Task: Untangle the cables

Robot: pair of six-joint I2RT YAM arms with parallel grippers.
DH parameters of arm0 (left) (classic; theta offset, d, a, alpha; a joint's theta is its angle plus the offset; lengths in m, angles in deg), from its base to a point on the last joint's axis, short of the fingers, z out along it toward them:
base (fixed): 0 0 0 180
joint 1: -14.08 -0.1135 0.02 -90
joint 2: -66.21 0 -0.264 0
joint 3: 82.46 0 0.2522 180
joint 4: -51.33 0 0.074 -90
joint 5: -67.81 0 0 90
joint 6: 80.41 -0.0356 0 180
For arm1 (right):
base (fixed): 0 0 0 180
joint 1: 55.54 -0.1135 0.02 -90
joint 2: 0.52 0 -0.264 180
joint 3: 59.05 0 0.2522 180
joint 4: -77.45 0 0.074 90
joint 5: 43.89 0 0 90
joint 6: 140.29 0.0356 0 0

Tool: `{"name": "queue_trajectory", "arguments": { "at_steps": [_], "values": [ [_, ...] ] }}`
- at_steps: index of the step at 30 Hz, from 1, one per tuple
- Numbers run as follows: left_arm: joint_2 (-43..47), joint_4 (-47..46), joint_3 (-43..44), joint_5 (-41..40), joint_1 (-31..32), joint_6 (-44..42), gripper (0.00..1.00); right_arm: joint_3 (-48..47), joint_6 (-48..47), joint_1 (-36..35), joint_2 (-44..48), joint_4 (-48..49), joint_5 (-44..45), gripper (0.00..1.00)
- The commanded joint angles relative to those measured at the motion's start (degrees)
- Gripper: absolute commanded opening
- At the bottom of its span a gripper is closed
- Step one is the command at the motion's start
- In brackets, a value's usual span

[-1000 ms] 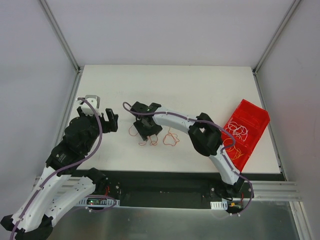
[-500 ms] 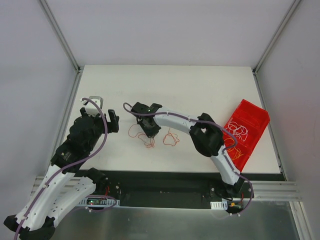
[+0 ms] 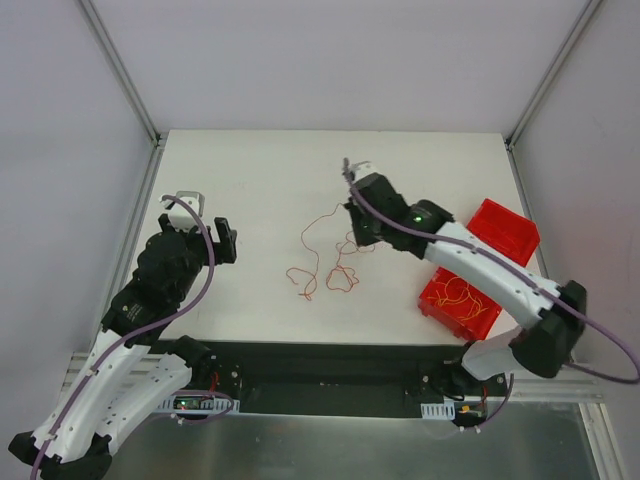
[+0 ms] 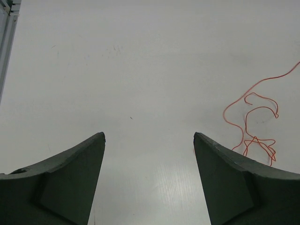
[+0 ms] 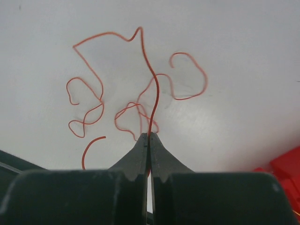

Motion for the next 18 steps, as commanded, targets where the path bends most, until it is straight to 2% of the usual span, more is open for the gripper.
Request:
{"name": "queue_trajectory", "arguments": {
  "at_steps": [1, 6, 9, 13, 18],
  "values": [
    [0.41, -1.91, -0.20, 1.43, -0.65, -0.39, 0.75, 5.64, 0.79, 7.67, 14.41, 1.22, 1.63, 0.01],
    [1.20, -2.00, -0.11, 2.22, -0.74, -0.12, 0.75, 7.85, 0.62, 21.47, 30.59, 0.51, 0.40, 0.01],
    [1.55, -2.00, -0.12, 2.84, -0.74, -0.03, 0.75, 3.91, -0.08, 30.61, 36.32, -0.62, -0.56, 0.01],
    [1.90, -2.00, -0.11, 3.54, -0.74, 0.14, 0.76, -8.47, -4.28, 38.17, 35.55, -7.02, 3.90, 0.01],
    [2.69, -2.00, -0.29, 3.80, -0.74, 0.14, 0.76, -25.52, -7.29, 40.91, 30.54, -11.17, 7.43, 0.01]
  ]
}}
